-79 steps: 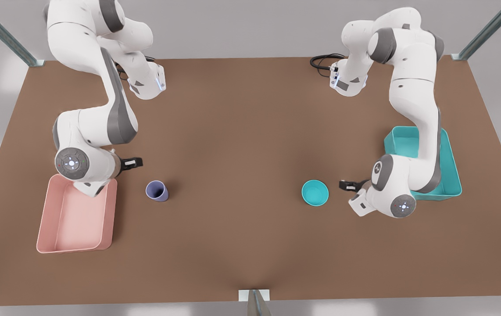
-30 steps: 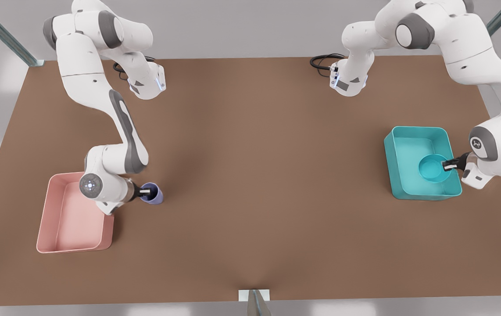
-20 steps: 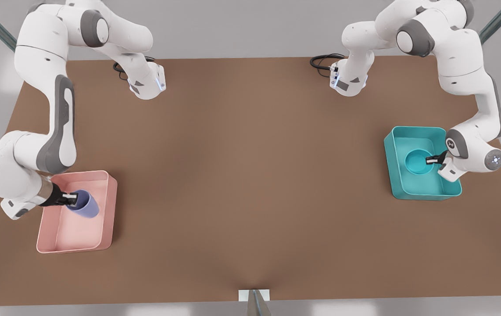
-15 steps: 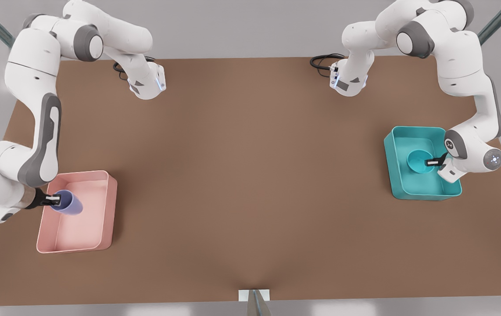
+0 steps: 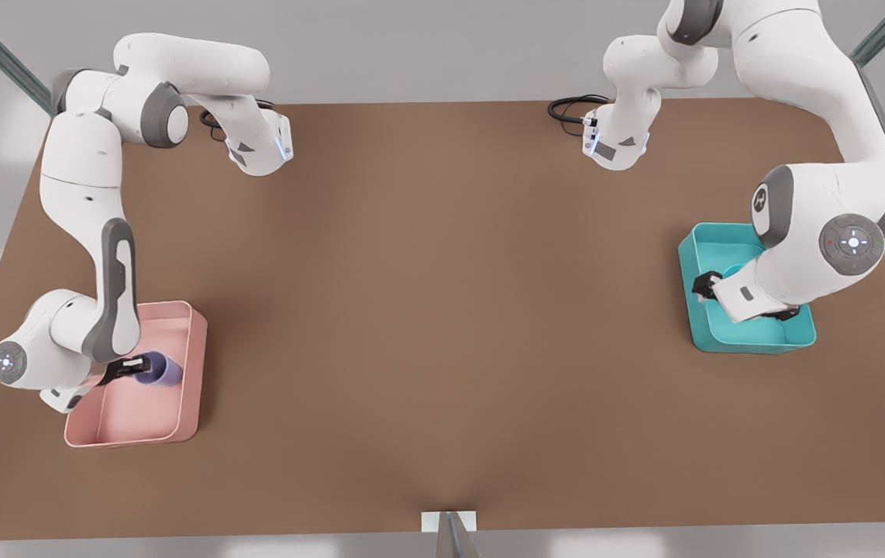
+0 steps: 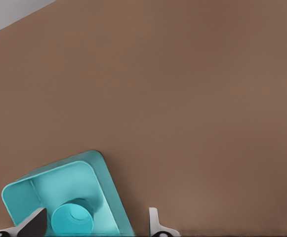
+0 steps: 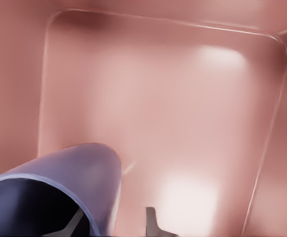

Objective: Put the bowls and cups in different boxes

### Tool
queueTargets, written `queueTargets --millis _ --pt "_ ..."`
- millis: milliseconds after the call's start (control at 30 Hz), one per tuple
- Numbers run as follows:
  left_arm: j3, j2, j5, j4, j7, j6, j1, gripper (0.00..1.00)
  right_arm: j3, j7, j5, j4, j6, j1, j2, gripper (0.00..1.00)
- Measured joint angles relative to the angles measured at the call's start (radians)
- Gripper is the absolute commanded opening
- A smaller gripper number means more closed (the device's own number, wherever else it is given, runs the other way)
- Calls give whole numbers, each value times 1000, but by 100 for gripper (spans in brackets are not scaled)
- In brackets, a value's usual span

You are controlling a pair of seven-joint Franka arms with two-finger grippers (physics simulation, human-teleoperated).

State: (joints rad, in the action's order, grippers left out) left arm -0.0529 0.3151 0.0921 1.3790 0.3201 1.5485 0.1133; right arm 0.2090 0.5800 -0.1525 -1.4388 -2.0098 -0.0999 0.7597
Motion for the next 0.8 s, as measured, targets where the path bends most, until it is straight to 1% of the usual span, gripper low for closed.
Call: queueTargets --millis 200,400,467,533,600,633,700,733,800 --pt "33 4 4 -7 -73 -87 14 100 -3 37 -7 -6 2 3 -16 100" --pt "32 7 -5 -8 -123 -105 5 100 -5 79 -23 -30 73 5 -118 100" --pt "32 7 -9 -9 -136 -108 5 100 -5 79 -22 42 142 42 -146 100" --pt "31 7 -12 -9 -148 -110 5 100 2 46 -11 127 255 113 -154 100" --pt "32 7 -14 -9 -158 -113 5 100 2 -8 17 173 369 211 -183 100" --pt "31 7 -14 -9 -163 -114 5 100 -14 -35 44 185 419 240 -233 100" --pt "31 7 -15 -9 -172 -116 5 100 -112 -88 130 149 496 225 -391 100" --pt "31 7 -15 -9 -176 -117 5 100 -141 -112 161 109 527 212 -470 100" --pt "31 7 -16 -8 -183 -118 5 100 -164 -158 198 43 576 201 -577 100"
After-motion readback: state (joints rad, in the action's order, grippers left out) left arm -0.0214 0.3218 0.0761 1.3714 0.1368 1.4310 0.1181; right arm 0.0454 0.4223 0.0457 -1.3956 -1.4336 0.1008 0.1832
